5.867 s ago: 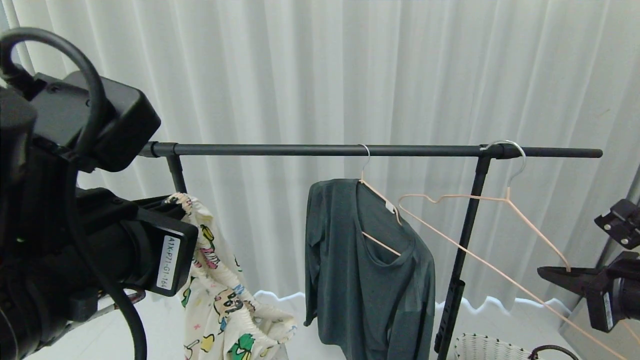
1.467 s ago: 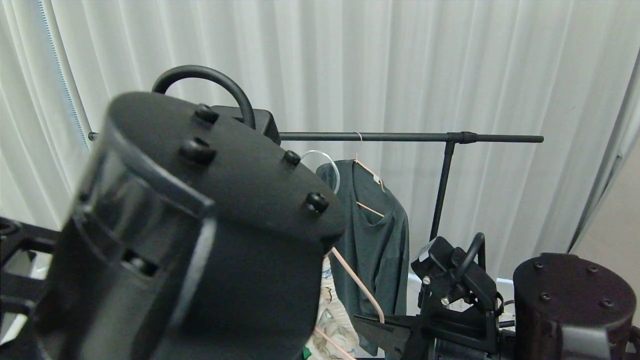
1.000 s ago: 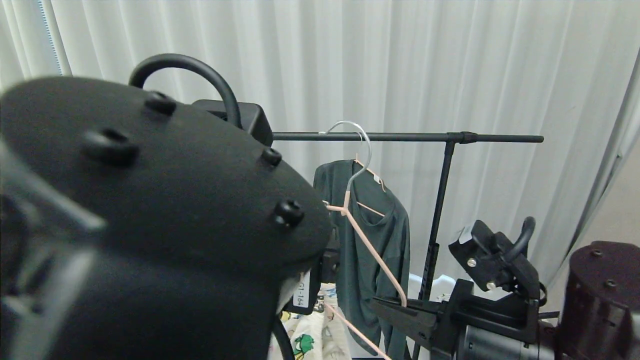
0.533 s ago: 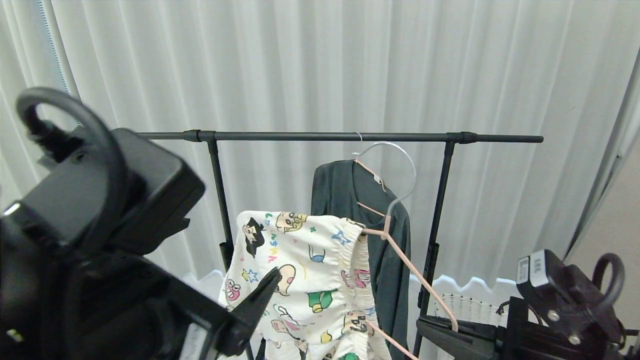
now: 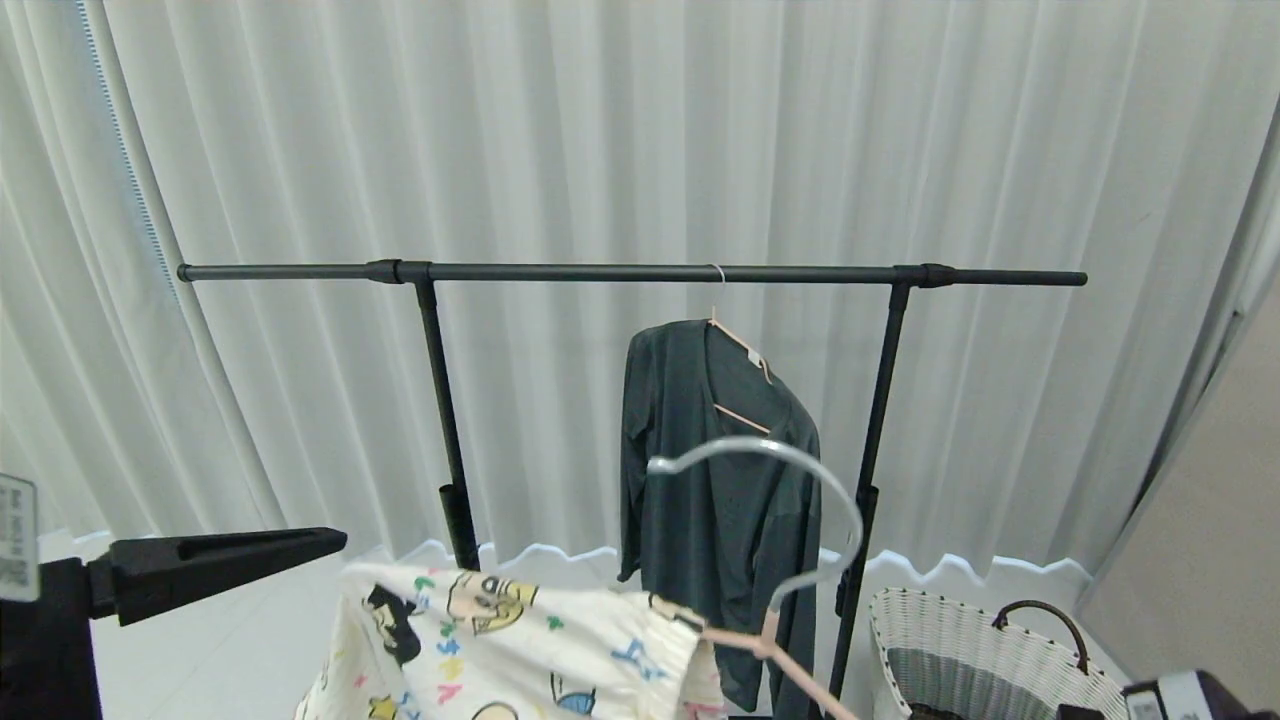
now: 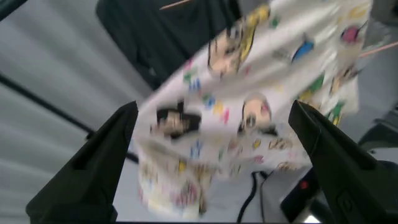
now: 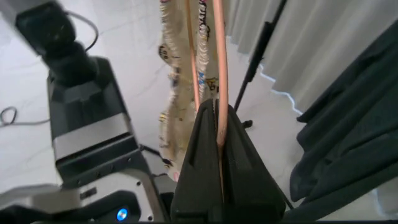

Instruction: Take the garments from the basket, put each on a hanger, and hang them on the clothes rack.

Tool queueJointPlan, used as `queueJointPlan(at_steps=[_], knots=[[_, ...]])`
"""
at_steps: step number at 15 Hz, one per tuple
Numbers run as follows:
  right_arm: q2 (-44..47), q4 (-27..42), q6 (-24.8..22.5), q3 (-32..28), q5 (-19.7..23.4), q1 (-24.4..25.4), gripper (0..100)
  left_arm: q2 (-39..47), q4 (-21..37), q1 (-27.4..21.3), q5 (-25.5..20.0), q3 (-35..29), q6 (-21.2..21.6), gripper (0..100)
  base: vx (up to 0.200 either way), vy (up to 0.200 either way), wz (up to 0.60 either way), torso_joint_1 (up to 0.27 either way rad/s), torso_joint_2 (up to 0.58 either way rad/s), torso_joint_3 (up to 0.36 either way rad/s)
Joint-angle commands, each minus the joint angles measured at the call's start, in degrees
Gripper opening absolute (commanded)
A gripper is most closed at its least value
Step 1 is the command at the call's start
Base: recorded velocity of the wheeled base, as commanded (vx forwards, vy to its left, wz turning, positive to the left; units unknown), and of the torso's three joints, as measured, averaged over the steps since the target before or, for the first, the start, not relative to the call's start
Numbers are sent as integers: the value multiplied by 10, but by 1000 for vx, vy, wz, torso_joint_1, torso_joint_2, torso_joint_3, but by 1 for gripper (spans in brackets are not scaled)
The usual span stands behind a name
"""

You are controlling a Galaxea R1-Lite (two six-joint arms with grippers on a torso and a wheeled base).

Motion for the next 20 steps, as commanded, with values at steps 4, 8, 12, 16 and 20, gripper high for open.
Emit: queueJointPlan(at_steps=[4, 8, 12, 16, 20], knots=[[2, -4, -22, 29, 2, 54, 0, -4, -17, -38, -88, 62, 76, 100, 0, 0, 0, 0, 0, 0], [2, -4, -58, 38, 28, 67, 0, 19, -25, -65, -102, 68, 74, 100, 0, 0, 0, 0, 0, 0], [3, -4, -93, 36, 51, 71, 0, 47, -26, -67, -180, 79, 75, 100, 0, 0, 0, 0, 0, 0], [3, -5, -97, 35, 52, 71, 0, 62, -30, -67, -186, 88, 75, 100, 0, 0, 0, 0, 0, 0], [2, -11, -98, 35, 52, 71, 0, 61, -30, -67, -187, 101, 75, 0, 0, 0, 0, 0, 0, 0]])
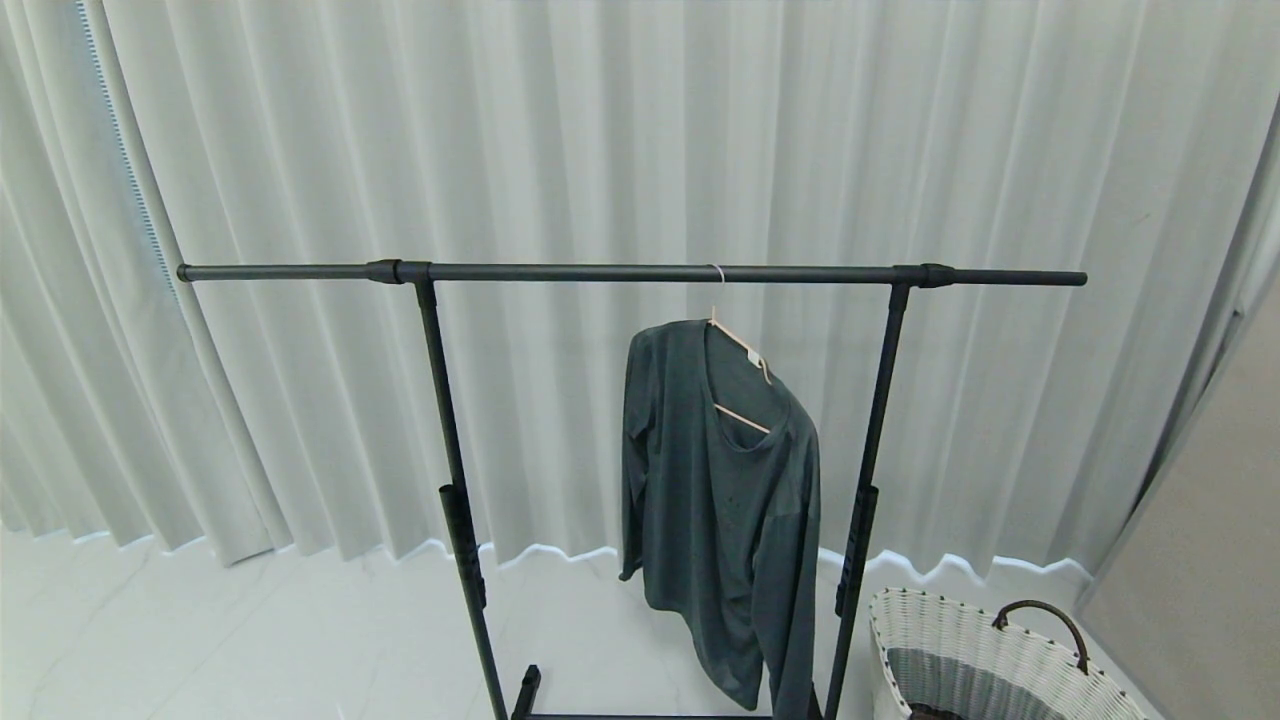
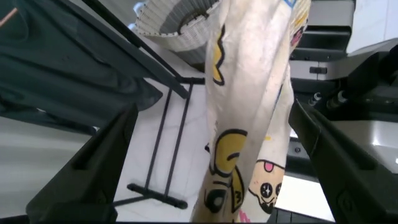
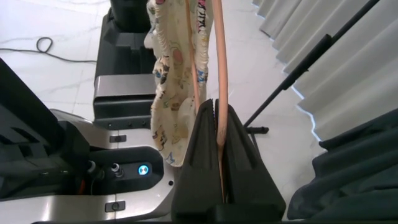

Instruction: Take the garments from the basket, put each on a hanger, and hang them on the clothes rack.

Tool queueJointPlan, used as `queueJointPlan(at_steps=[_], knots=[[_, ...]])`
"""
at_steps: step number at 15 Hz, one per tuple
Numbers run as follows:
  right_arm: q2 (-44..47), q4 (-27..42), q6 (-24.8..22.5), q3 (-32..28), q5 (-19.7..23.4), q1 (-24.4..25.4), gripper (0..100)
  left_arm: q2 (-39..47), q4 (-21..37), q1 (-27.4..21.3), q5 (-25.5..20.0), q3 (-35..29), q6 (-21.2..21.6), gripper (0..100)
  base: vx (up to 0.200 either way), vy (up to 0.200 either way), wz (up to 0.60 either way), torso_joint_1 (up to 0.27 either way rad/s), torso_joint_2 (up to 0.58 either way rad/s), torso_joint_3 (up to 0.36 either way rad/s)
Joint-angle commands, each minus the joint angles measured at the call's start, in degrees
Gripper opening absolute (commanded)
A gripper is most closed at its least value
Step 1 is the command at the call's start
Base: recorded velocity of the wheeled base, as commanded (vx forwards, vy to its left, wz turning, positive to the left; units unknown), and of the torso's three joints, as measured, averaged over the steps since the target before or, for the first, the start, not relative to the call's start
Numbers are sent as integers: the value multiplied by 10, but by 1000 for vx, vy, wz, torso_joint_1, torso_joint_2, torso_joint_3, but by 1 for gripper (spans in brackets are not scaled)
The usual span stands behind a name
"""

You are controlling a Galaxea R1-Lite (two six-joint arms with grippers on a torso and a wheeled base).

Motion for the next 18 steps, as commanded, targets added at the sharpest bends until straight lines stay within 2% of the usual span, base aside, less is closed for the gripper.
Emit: queueJointPlan(at_steps=[1, 7, 8, 11, 13, 15, 16, 18], knots=[[0, -2, 0, 0, 0, 0, 0, 4, 0, 0, 0, 2, -1, 0, 0, 0, 0, 0, 0, 0], [0, -7, -8, 3, -1, -1, 0, 3, 0, 3, 0, 2, -1, 0, 0, 0, 0, 0, 0, 0], [0, -6, -9, 3, -3, -1, 100, 3, 0, 5, 0, 2, -1, 0, 0, 0, 0, 0, 0, 0], [0, -6, -11, 5, -30, -22, 100, -3, 0, 33, 15, 11, 1, 0, 0, 0, 0, 0, 0, 0], [-5, -6, -10, 6, -45, -38, 100, -10, 0, 50, 61, 25, 5, 0, 0, 0, 0, 0, 0, 0], [-7, -6, -10, 12, -46, -58, 100, -11, 0, 52, 121, 29, 0, 0, 0, 0, 0, 0, 0, 0], [-7, -6, -8, 12, -46, -69, 100, -11, 0, 68, 143, 30, 0, 0, 0, 0, 0, 0, 0, 0], [-3, -6, 0, 12, -45, -82, 100, -7, -23, 108, 145, 26, -2, 0, 0, 0, 0, 0, 0, 0]])
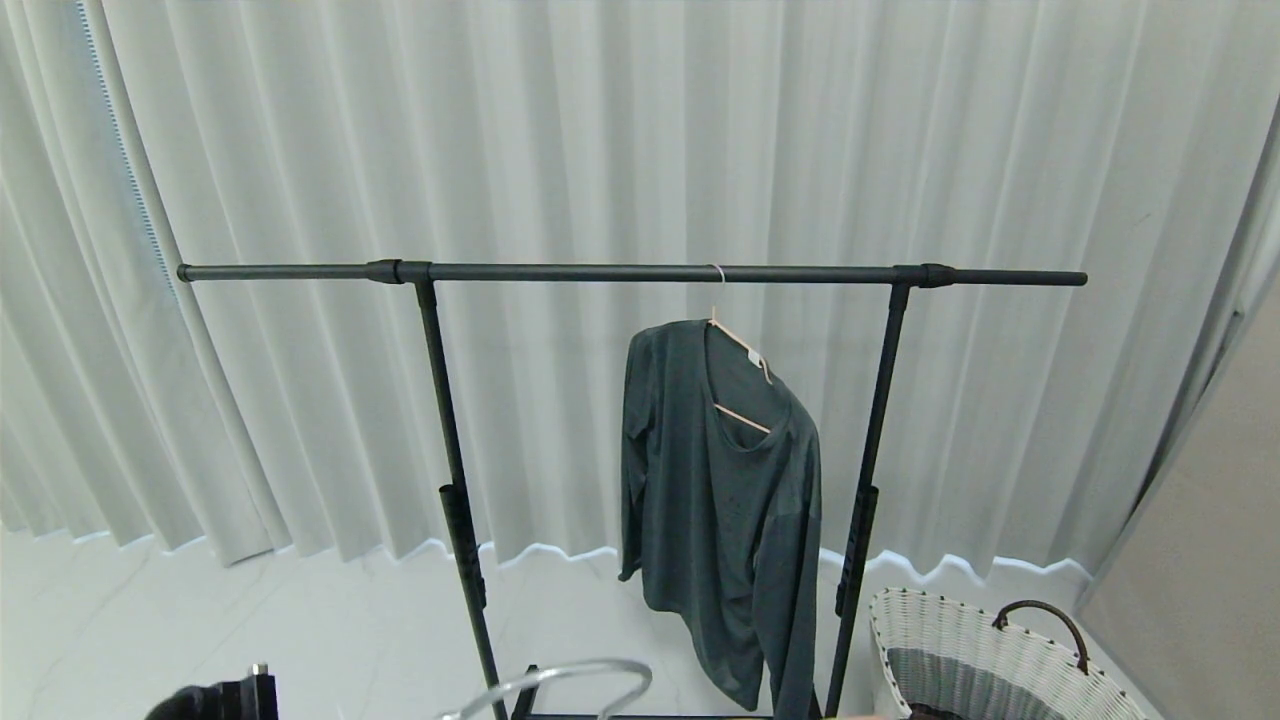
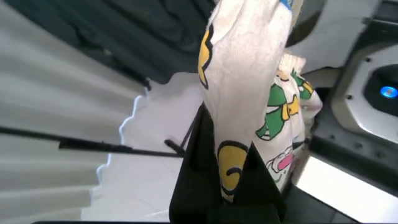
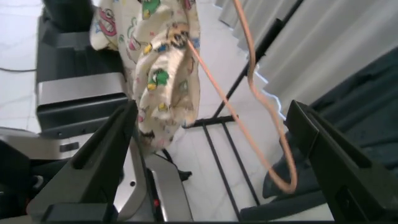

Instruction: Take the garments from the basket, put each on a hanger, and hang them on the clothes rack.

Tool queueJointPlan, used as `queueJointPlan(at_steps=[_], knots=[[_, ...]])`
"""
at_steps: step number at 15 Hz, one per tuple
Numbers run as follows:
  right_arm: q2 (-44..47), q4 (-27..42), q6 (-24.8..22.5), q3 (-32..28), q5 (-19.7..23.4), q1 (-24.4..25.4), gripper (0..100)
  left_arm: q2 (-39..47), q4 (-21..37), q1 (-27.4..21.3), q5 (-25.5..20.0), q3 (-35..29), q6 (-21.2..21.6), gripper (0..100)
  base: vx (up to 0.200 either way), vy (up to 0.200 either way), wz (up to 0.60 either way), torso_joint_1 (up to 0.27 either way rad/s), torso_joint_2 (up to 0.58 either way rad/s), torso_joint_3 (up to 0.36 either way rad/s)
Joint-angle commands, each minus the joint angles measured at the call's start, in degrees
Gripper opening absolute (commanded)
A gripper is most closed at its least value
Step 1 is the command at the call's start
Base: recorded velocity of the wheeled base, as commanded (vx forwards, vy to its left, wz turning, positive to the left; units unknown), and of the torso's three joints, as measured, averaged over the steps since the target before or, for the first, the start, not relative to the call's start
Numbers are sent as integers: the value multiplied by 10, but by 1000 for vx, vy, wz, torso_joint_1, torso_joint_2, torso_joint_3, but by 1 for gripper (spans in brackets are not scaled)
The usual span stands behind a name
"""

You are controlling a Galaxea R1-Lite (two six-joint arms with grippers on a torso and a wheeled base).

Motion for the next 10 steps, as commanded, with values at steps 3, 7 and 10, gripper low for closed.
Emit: queueJointPlan(at_steps=[3, 7, 10], knots=[[29, 0, 67, -27, -1, -39, 100, 44, -134, 59, 15, -20, -12, 0, 0, 0, 0, 0, 0, 0], [111, 1, 119, -94, -18, -117, 100, 66, -190, 64, 53, -63, -10, 0, 0, 0, 0, 0, 0, 0], [162, 1, 180, -160, -53, -132, 100, 67, -190, 64, 53, -78, -8, 0, 0, 0, 0, 0, 0, 0]])
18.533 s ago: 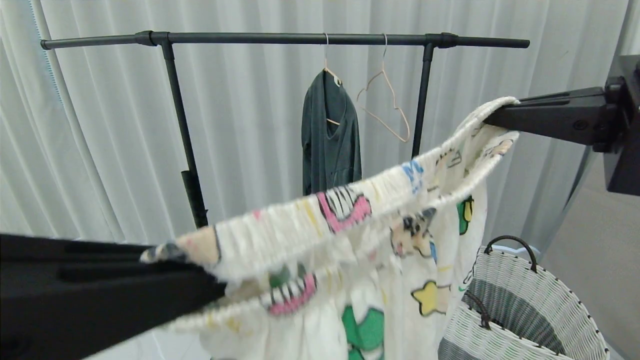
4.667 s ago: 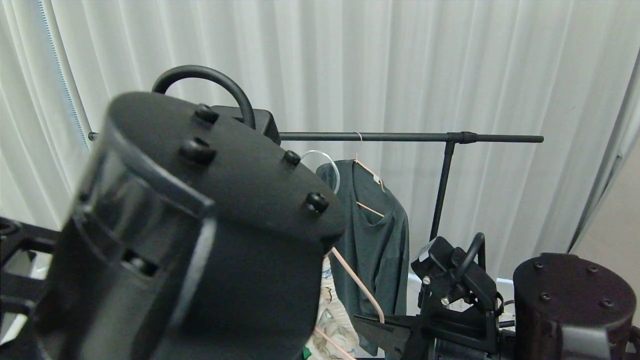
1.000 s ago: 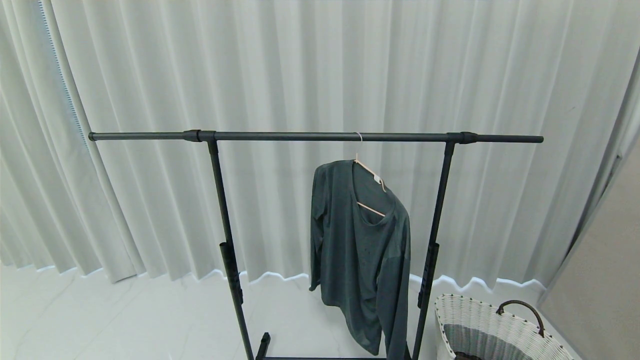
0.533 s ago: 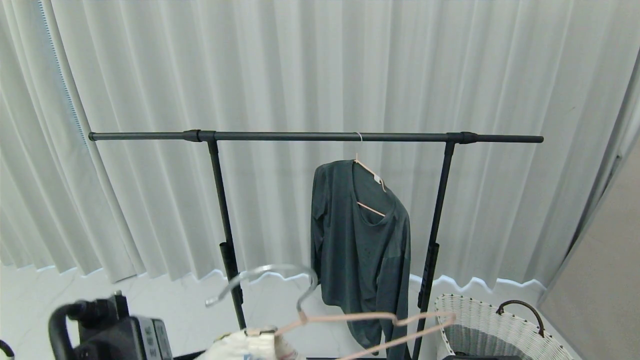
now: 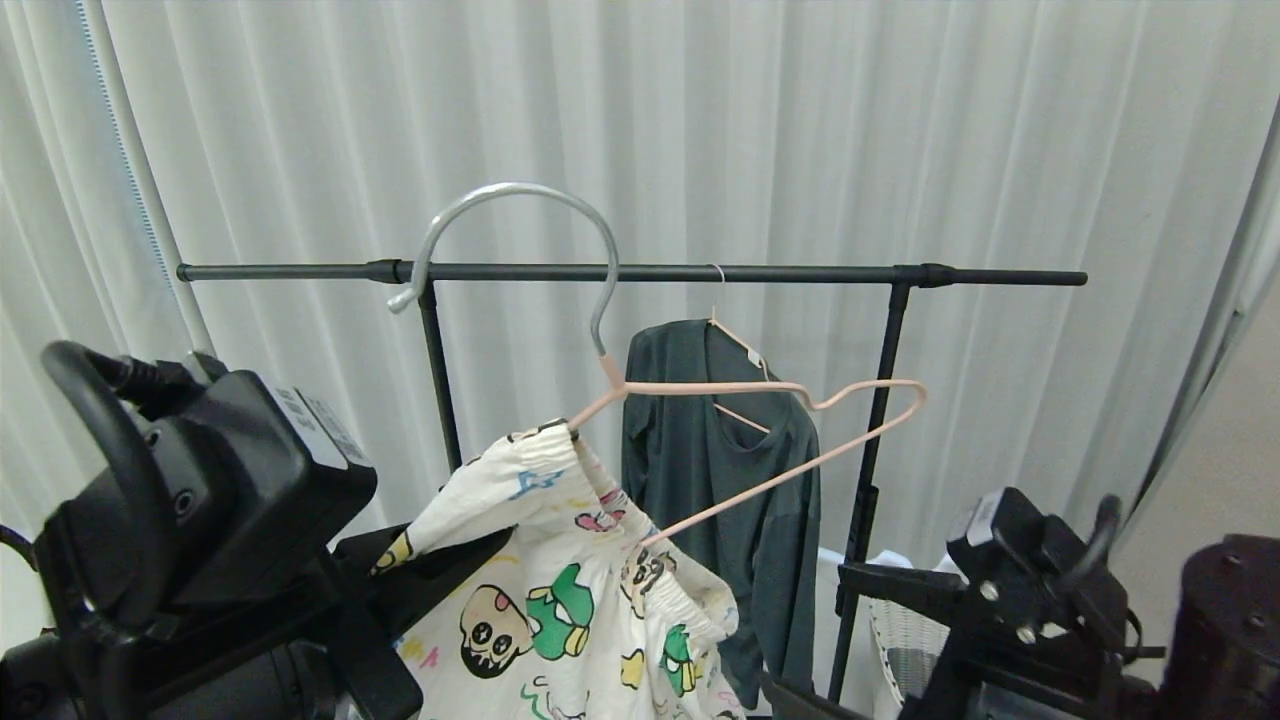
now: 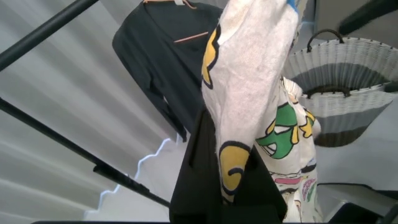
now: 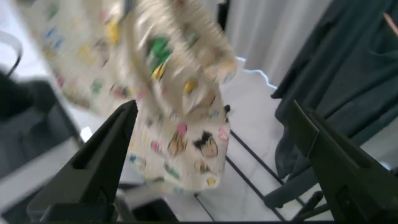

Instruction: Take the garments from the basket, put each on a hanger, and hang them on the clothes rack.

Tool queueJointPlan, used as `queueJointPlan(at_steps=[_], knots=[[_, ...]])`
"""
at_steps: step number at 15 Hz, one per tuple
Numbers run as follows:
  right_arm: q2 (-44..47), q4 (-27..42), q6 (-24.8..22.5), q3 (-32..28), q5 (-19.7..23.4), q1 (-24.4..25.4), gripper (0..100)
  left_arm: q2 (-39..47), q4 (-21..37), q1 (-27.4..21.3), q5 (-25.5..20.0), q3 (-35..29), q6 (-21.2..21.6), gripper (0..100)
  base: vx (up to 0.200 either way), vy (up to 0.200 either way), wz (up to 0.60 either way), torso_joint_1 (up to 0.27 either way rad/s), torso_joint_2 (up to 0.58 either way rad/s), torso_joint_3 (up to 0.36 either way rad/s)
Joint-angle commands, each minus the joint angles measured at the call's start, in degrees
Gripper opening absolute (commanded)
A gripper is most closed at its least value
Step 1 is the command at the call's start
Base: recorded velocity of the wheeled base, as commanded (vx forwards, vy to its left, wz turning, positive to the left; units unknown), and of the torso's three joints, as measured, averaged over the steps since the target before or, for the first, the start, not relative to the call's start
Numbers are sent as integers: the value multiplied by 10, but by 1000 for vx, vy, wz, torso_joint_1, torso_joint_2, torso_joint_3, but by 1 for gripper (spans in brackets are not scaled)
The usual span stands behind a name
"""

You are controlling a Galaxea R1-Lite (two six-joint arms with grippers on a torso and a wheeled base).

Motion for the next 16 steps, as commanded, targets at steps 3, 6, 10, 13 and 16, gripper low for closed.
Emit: queueJointPlan(at_steps=[3, 6, 10, 13, 16], knots=[[77, 0, 31, -67, -26, -7, 100, 5, 0, 0, 0, -12, 0, 0, 0, 0, 0, 0, 0, 0], [89, -1, 31, -68, -28, -3, 100, 6, 0, 0, 0, -20, 1, 0, 0, 0, 0, 0, 0, 0], [99, -1, 31, -67, -28, 19, 100, 6, 0, 0, 0, -22, 0, 0, 0, 0, 0, 0, 0, 0], [140, 1, 31, -64, -75, 15, 100, 5, -2, -2, 0, -30, -4, 0, 0, 0, 0, 0, 0, 0], [154, 21, 30, -53, -106, -10, 100, 4, 0, 0, 1, -27, -4, 0, 0, 0, 0, 0, 0, 0]])
